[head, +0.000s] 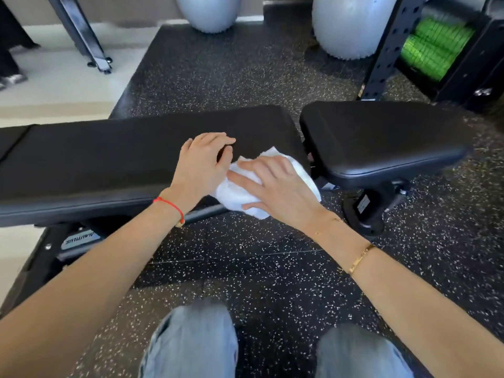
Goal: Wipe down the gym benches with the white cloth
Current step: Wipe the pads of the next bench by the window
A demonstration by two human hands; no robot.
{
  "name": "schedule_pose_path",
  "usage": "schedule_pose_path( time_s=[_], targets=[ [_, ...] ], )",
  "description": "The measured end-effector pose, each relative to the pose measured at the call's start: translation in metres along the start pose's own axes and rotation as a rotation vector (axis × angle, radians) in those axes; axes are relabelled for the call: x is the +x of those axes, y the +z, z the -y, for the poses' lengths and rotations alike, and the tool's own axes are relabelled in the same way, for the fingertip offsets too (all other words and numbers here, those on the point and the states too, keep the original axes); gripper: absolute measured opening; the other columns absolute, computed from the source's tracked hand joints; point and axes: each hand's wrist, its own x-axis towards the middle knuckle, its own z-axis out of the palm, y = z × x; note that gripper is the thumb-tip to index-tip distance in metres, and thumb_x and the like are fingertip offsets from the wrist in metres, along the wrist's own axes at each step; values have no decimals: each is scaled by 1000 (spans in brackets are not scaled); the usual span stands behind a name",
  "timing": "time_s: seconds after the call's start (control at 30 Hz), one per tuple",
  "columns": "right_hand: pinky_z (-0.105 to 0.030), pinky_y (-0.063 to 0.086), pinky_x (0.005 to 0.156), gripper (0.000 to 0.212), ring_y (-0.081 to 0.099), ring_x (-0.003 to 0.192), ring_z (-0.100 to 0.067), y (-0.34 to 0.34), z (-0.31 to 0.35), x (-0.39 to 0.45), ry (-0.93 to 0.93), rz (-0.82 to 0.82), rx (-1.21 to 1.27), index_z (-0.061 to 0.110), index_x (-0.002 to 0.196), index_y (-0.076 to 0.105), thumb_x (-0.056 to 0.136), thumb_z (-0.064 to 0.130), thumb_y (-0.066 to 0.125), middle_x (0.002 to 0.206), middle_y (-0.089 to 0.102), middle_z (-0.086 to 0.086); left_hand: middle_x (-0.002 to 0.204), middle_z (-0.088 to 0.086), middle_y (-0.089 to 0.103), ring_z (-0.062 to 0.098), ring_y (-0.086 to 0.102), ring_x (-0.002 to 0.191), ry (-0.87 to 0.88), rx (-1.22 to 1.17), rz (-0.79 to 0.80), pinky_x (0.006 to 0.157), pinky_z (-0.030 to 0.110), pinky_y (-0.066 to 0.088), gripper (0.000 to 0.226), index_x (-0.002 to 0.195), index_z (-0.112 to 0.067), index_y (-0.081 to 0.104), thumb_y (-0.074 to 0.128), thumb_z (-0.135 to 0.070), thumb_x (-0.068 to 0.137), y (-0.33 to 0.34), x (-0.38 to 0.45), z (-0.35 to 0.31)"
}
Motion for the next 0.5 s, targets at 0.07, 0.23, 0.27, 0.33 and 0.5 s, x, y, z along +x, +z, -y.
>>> schedule_pose_path(
  time_s=[0.07, 0.23, 0.27, 0.33, 0.5],
  targets=[
    [-40, 42, 94, 70, 56, 115, -26, -7, -11, -4, -31, -10, 21, 27, 150, 40, 89, 58, 55, 131, 56, -2, 146, -2, 51, 19, 39, 140, -59, 28, 14, 117, 52, 25, 37, 133, -21, 59, 42, -28, 101, 2, -2, -10],
    [-48, 43, 92, 58, 54, 109, -35, -16, -75, -54, -14, 15, 130, 19, 144, 43, 92, 37, 61, 124, 55, -10, 151, -2, 45, 19, 33, 144, -108, 68, 12, 120, 51, 20, 41, 140, -21, 52, 41, -31, 101, 19, -9, -49],
    [-48, 42, 93, 58, 54, 110, -35, -15, -87, -68, 5, 29, 121, 19, 145, 42, 93, 42, 57, 126, 54, -10, 151, -1, 45, 19, 32, 144, -120, 66, -2, 120, 51, 19, 41, 140, -22, 52, 41, -30, 102, 24, -10, -57],
    [-48, 40, 98, 64, 52, 118, -34, -9, -104, -95, 41, 81, 112, 22, 148, 38, 94, 51, 54, 136, 52, -9, 152, -1, 44, 19, 31, 145, -138, 68, -23, 121, 51, 17, 41, 140, -22, 51, 40, -29, 102, 32, -10, -72],
    [-47, 32, 114, 79, 35, 141, -33, 18, -120, -139, 89, 103, 47, 27, 157, 23, 92, 43, 65, 162, 26, -5, 154, -1, 40, 19, 29, 146, -136, 143, -26, 121, 51, 16, 44, 144, -23, 45, 38, -30, 102, 48, -7, -89]
  ],
)
